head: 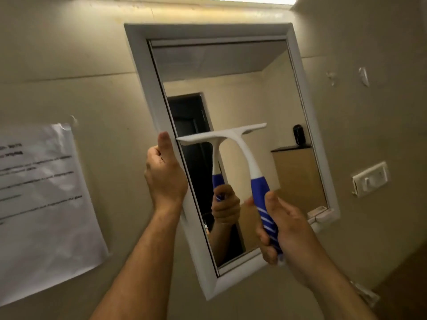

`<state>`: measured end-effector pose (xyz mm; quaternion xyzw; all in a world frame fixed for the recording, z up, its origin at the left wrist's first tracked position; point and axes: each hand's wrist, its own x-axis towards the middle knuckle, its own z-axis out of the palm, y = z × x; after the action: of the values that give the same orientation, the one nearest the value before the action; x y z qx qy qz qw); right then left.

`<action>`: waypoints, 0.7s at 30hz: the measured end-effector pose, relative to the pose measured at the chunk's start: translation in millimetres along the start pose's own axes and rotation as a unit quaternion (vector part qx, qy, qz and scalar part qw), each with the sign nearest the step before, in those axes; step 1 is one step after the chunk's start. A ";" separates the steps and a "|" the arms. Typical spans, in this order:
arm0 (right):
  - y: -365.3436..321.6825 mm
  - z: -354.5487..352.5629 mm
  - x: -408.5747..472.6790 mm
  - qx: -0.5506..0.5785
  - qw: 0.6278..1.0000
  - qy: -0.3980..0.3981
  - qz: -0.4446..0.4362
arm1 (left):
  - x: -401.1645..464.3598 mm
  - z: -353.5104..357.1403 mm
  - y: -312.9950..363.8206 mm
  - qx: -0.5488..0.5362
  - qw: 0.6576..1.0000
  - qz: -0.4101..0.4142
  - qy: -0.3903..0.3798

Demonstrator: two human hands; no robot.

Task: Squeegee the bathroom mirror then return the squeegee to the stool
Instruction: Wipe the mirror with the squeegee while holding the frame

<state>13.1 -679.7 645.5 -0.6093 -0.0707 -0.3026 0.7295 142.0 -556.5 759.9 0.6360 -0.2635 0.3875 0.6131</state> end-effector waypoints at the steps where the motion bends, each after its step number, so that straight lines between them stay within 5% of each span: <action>1: 1.5 0.6 0.6 -0.018 1.000 0.010 -0.011 | -0.6 0.1 0.0 -0.002 1.000 -0.003 0.002; 21: 64.2 5.4 -36.8 -0.021 0.996 0.070 0.048 | -41.6 -5.0 -17.8 -0.063 0.995 -0.072 -0.022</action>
<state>18.7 -656.8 575.1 -0.6041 0.0165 -0.3105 0.7338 132.3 -555.5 715.5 0.6216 -0.2542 0.3105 0.6727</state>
